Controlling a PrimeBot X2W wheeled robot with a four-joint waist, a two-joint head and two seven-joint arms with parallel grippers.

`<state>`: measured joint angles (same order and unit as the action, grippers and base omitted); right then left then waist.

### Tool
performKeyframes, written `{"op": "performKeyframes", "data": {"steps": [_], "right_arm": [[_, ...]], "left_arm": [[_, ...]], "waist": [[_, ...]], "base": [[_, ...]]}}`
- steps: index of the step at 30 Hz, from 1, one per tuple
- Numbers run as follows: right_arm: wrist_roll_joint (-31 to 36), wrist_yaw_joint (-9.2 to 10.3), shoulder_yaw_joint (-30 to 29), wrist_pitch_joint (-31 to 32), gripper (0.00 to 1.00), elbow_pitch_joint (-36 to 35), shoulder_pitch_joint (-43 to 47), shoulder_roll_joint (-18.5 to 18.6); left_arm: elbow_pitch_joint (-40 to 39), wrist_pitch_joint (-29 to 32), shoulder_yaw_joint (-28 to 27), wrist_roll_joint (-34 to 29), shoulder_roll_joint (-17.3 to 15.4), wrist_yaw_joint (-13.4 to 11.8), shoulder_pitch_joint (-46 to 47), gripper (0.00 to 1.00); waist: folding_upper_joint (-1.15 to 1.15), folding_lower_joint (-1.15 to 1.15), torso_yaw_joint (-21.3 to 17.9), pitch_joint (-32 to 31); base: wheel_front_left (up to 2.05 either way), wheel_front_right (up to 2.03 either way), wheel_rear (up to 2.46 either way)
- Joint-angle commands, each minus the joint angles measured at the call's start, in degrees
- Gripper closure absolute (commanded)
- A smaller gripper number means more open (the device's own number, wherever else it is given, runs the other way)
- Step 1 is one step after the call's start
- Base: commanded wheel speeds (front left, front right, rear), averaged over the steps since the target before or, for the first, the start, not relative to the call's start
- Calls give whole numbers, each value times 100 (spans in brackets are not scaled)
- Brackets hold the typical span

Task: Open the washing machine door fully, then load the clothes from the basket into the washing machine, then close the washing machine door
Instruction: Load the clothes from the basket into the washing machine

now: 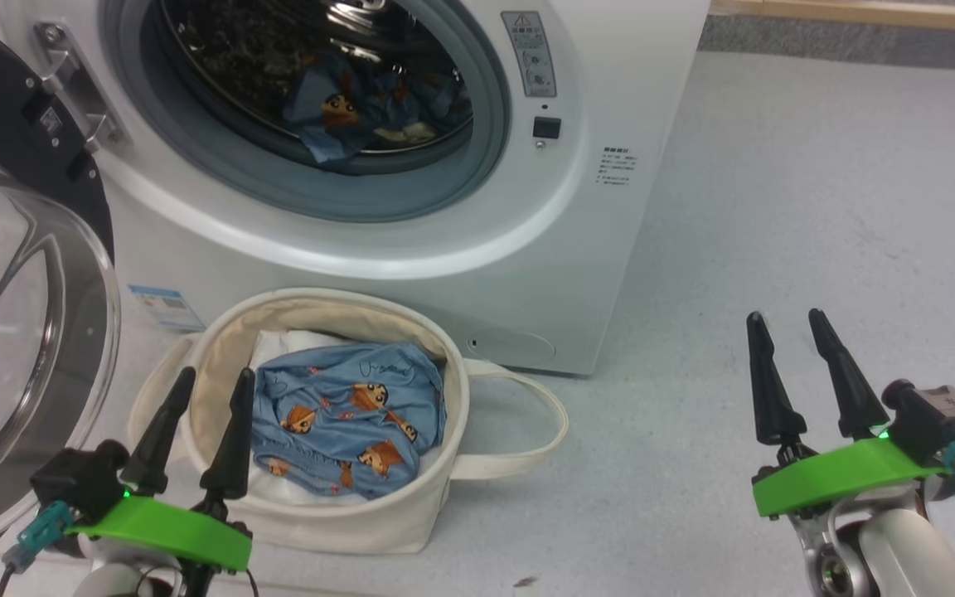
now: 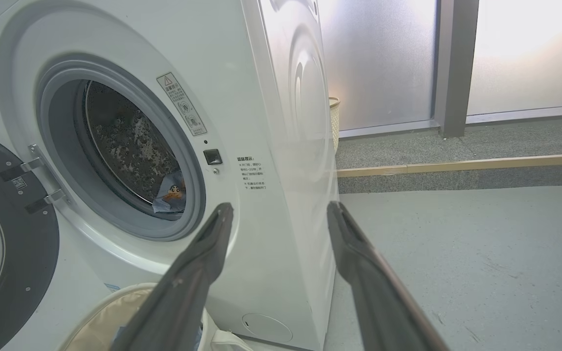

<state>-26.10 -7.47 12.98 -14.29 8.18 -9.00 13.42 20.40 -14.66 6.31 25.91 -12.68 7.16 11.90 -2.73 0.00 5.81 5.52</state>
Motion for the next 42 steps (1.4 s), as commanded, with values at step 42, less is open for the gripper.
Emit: {"op": "performKeyframes", "data": {"steps": [42], "right_arm": [[227,-2,-222,-71,0,-246,-295,-124]], "left_arm": [[-151,-34,-379,-59,-20,33,570,0]], "waist": [[0,0,-120,655]], "base": [[0,0,0]]}}
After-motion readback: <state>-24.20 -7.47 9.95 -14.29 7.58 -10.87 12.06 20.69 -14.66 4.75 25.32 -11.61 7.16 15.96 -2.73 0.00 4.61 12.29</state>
